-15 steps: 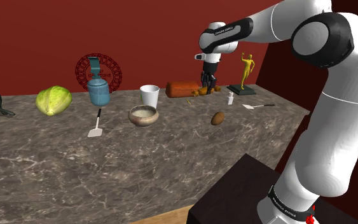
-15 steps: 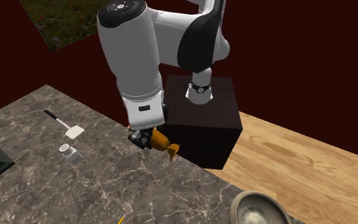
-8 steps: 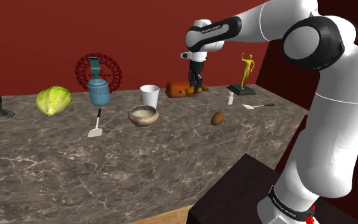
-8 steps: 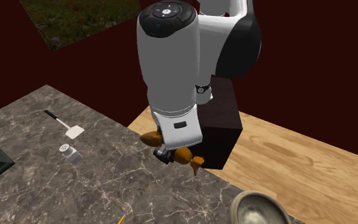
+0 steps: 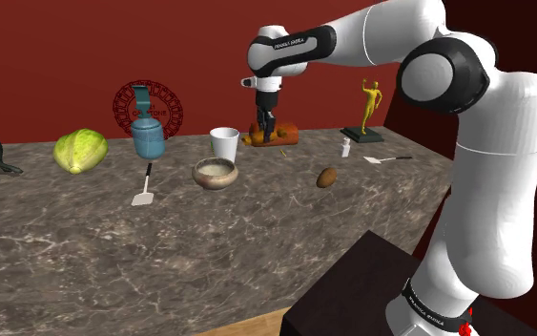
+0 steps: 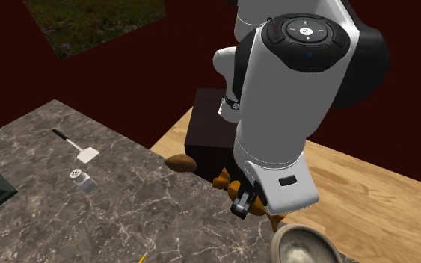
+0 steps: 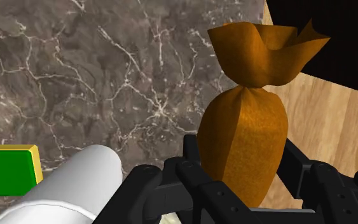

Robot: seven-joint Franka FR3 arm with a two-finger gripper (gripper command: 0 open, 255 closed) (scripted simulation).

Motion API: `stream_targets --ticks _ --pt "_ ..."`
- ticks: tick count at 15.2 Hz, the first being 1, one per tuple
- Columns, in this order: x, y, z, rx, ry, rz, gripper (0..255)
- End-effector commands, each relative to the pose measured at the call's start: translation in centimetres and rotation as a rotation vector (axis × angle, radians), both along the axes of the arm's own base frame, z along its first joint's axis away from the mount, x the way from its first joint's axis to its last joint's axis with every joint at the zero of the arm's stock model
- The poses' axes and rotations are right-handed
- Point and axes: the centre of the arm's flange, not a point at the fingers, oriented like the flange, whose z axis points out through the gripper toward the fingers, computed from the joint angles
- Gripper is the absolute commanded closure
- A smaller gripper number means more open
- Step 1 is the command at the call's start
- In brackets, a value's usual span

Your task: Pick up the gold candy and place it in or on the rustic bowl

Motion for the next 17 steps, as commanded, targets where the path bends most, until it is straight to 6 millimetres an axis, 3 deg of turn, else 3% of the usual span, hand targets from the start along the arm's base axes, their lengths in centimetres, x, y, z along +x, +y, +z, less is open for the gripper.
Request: stream_targets --ticks 1,13,17 --pt "1.4 2.4 0.0 0.000 0.000 -0.002 255" --pt "8.6 16.6 0.2 0.000 0.000 -0.002 255" --pt "8.6 16.6 -1.9 0.000 0.000 -0.002 255"
